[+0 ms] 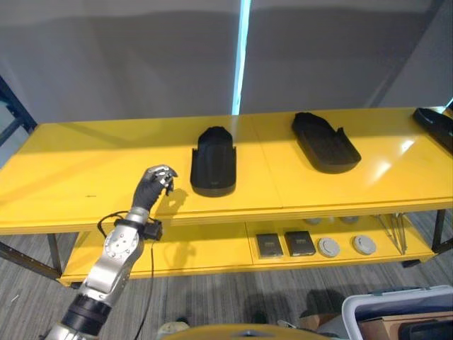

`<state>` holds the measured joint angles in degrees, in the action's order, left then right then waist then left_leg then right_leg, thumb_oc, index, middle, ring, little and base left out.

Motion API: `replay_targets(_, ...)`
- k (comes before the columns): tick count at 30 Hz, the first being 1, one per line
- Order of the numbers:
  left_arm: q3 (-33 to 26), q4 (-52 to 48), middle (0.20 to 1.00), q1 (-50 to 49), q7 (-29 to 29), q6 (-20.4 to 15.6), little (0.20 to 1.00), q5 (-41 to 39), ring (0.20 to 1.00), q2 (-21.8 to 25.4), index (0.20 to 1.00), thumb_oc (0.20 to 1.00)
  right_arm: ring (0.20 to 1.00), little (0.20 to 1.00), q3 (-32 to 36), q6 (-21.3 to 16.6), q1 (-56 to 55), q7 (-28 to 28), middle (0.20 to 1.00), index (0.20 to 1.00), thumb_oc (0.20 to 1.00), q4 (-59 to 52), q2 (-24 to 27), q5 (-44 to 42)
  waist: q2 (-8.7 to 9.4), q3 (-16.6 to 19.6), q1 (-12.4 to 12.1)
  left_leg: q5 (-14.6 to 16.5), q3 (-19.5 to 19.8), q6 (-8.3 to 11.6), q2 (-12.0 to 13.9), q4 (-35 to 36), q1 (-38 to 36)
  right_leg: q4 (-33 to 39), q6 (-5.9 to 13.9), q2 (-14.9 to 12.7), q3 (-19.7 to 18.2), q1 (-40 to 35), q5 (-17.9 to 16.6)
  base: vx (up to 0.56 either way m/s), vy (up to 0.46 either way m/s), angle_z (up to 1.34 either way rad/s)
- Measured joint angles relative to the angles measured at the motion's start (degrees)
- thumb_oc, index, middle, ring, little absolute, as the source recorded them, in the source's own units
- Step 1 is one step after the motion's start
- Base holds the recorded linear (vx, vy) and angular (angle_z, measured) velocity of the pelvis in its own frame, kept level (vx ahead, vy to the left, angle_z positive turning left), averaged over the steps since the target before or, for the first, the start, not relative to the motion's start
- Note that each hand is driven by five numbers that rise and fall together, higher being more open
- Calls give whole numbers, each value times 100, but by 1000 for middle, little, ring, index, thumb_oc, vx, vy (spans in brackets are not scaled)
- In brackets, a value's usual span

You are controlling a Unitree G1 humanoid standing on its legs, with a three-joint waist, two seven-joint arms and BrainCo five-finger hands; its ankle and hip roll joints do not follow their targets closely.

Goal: Move parts from the plastic box to the shelf.

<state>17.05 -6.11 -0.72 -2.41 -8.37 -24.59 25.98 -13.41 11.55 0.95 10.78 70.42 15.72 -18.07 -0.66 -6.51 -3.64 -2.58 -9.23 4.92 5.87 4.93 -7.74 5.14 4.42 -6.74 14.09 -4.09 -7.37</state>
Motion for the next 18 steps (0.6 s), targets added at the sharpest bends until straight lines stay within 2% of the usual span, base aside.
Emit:
replay_targets(5, 603, 4, 200, -187, 400, -18, 200, -143, 200, 5, 200, 200, 1000, 1000, -121, 91, 32, 1, 1000, 1000, 1000, -20, 11, -16, -20, -114, -83, -50, 94, -45, 0, -1, 96, 0, 0, -4, 87, 44, 2, -12, 12, 10)
replay_targets(15, 786, 12, 200, -93, 125, -43, 200, -353, 200, 78, 200, 200, 1000, 1000, -195, 88, 170, -120, 1000, 1000, 1000, -63, 67, -266, -203, -301, 4, -103, 62, -33, -10, -4, 298, 0, 49, -1, 83, 293, -55, -7, 1, -1)
replay_targets(18, 801, 13, 200, 58, 7, -42, 200, -458, 200, 63, 200, 200, 1000, 1000, -192, 86, 200, -134, 1000, 1000, 1000, -113, 72, -289, -203, -375, 73, -95, 36, -43, -9, -4, 313, -1, 47, 1, 59, 327, -56, 9, -12, -5)
